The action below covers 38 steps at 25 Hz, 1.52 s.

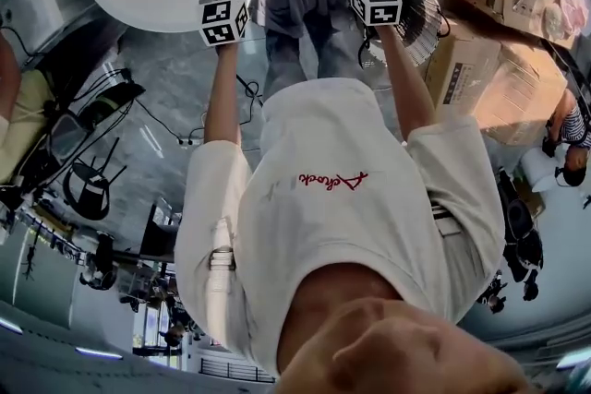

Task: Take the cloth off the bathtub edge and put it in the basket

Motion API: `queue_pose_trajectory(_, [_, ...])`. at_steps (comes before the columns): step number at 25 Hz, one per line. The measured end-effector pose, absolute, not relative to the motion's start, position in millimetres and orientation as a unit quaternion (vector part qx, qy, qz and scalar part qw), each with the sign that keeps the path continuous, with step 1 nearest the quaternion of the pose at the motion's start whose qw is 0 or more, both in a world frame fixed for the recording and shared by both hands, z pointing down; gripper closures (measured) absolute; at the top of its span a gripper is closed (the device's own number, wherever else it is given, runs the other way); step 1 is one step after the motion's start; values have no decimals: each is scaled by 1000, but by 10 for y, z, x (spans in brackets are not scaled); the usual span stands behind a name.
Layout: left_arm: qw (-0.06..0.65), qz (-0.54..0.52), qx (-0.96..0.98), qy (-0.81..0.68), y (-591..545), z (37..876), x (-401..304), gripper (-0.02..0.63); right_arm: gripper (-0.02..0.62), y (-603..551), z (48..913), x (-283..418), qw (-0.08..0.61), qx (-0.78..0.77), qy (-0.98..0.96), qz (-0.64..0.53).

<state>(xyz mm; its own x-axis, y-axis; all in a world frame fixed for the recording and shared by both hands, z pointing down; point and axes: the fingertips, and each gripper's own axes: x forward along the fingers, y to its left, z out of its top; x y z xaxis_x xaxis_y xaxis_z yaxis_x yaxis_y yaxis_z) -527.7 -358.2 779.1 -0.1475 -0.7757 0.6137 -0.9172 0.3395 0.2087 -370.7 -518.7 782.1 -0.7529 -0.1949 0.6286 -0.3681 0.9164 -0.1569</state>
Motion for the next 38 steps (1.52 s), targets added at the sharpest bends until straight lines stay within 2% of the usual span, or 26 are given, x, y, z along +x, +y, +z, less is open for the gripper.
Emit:
queue_pose_trajectory(13, [439, 114, 555, -697, -3367, 8725, -4940, 604, 588, -4728, 8700, -3770, 386, 109, -895, 196])
queue_pose_trajectory(15, [462, 103, 559, -681, -3358, 8824, -4856, 517, 588, -4630, 8815, -3782, 397, 92, -888, 215])
queue_pose_trajectory(16, [472, 98, 562, -672, -3357, 8871, -4813, 481, 566, -4569, 8874, -3800, 402, 80, -882, 232])
queue_pose_trajectory(17, [480, 96, 565, -664, -3355, 8916, -4772, 438, 420, -4502, 8932, -3822, 406, 67, -876, 252])
queue_pose_trajectory(18, [487, 96, 567, -657, -3350, 8962, -4735, 416, 383, -4440, 8985, -3845, 409, 56, -870, 271])
queue_pose_trajectory(23, [526, 100, 570, -623, -3327, 9205, -4549, 204, 235, -4300, 9184, -3921, 414, 41, -856, 308])
queue_pose_trajectory(28, [549, 111, 573, -598, -3296, 9384, -4400, 122, 146, -4209, 9405, -3903, 425, 36, -841, 331])
queue_pose_trajectory(35, [580, 112, 574, -566, -3306, 9501, -4261, 119, 143, -4097, 9681, -3789, 461, 31, -818, 344])
queue_pose_trajectory(37, [586, 114, 576, -559, -3301, 9522, -4214, 160, 162, -4070, 9706, -3776, 465, 28, -814, 347])
queue_pose_trajectory(38, [587, 113, 577, -556, -3303, 9531, -4194, 201, 181, -4056, 9712, -3776, 468, 24, -813, 347])
